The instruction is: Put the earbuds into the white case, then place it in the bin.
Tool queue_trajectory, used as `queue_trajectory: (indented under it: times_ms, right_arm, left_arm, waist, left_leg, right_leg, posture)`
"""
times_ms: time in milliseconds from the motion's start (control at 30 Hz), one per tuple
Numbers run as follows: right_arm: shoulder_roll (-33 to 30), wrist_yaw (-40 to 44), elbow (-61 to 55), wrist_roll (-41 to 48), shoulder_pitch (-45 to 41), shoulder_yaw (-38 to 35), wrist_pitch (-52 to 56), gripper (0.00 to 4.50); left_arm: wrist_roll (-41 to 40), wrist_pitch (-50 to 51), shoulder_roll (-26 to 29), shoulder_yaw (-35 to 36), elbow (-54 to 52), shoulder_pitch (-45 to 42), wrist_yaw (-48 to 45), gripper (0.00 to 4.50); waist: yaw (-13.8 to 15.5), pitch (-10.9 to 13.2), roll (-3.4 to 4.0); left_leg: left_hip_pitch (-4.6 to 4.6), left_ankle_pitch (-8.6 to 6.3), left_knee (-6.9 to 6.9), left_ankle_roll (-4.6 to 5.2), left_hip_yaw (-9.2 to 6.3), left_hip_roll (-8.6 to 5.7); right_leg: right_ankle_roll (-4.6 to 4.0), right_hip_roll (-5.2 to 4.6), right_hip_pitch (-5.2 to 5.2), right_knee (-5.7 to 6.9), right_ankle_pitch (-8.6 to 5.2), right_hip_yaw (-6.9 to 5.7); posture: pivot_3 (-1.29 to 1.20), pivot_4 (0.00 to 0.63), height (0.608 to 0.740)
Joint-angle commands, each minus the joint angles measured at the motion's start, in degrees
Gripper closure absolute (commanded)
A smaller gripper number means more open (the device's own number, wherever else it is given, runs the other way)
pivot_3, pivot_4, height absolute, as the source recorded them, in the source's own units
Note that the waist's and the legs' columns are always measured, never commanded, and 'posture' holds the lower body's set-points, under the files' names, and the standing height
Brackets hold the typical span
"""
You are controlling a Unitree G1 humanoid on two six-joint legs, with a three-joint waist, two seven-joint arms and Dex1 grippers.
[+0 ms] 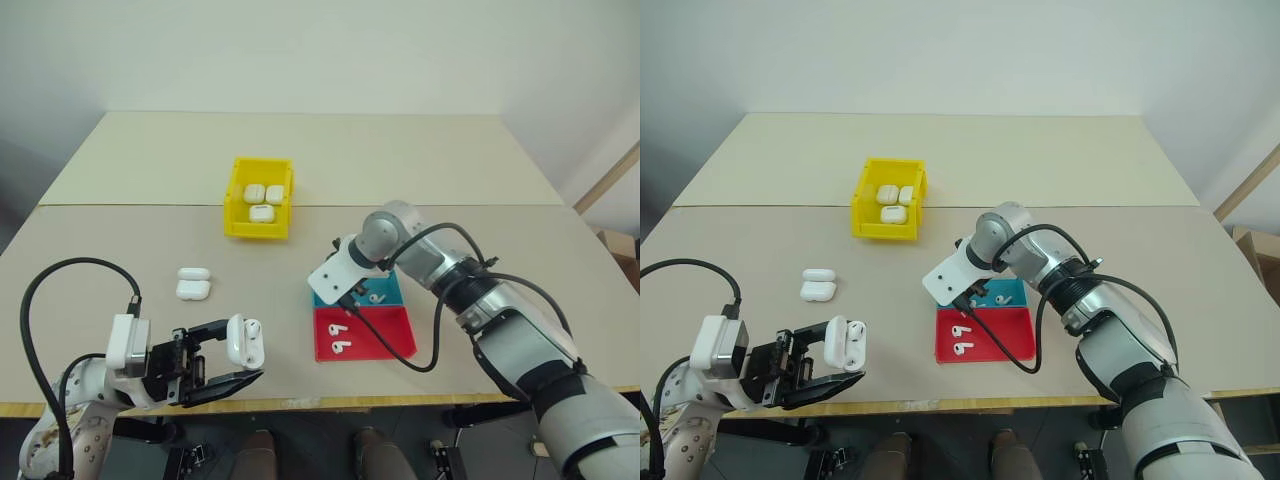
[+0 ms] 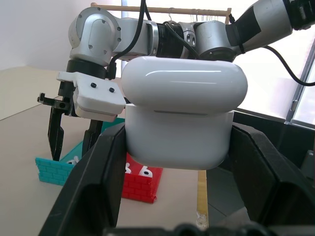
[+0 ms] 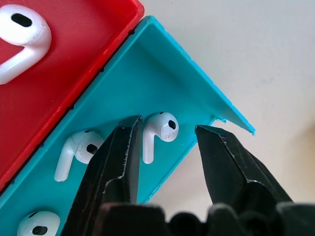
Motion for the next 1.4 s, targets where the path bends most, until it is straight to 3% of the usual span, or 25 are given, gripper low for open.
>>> queue_trajectory:
  times_ms: [33, 567, 633, 1400]
  right_arm:
    - [-0.2, 0.2, 0.1, -0.5, -1.0, -0.7, -1.0, 2.28]
    - [-0.1, 0.9, 0.4, -0.6, -0.9, -0.8, -2.8, 2.28]
    - [-0.1, 0.8, 0.2, -0.6, -0.8, -0.8, -2.8, 2.63]
    - [-0.1, 0.2, 0.2, -1.3, -0.4, -0.5, -5.4, 2.63]
  left_arm:
    - [-0.5, -1.2, 0.2, 0.4, -1.9, -0.1, -0.1, 1.70]
    - [0.1, -1.4, -0.1, 0.0, -1.9, -0.4, 0.6, 1.70]
    - [0.0, -1.3, 0.0, 0.0, -2.0, -0.4, 0.6, 1.70]
    - [0.0, -1.2, 0.0, -0.1, -2.2, -0.7, 0.8, 1.70]
  waist:
    - [0.0, 0.0, 0.00]
    - [0.0, 0.0, 0.00]
    - [0.0, 0.0, 0.00]
    - [0.0, 0.0, 0.00]
  left_leg:
    - [0.00, 0.00, 0.00, 0.00, 0.00, 0.00]
    - [0.02, 0.00, 0.00, 0.00, 0.00, 0.00]
    - [0.02, 0.00, 0.00, 0.00, 0.00, 0.00]
    - [0.04, 0.00, 0.00, 0.00, 0.00, 0.00]
  right_leg:
    - [0.00, 0.00, 0.00, 0.00, 0.00, 0.00]
    - [0.00, 0.00, 0.02, 0.00, 0.00, 0.00]
    - [0.00, 0.00, 0.02, 0.00, 0.00, 0.00]
    - [-0.01, 0.00, 0.04, 0.00, 0.00, 0.00]
  posture:
    - [0.00, 0.150, 0.740]
    - [0.00, 0.150, 0.740]
    - [0.00, 0.150, 0.740]
    - [0.00, 0.150, 0.740]
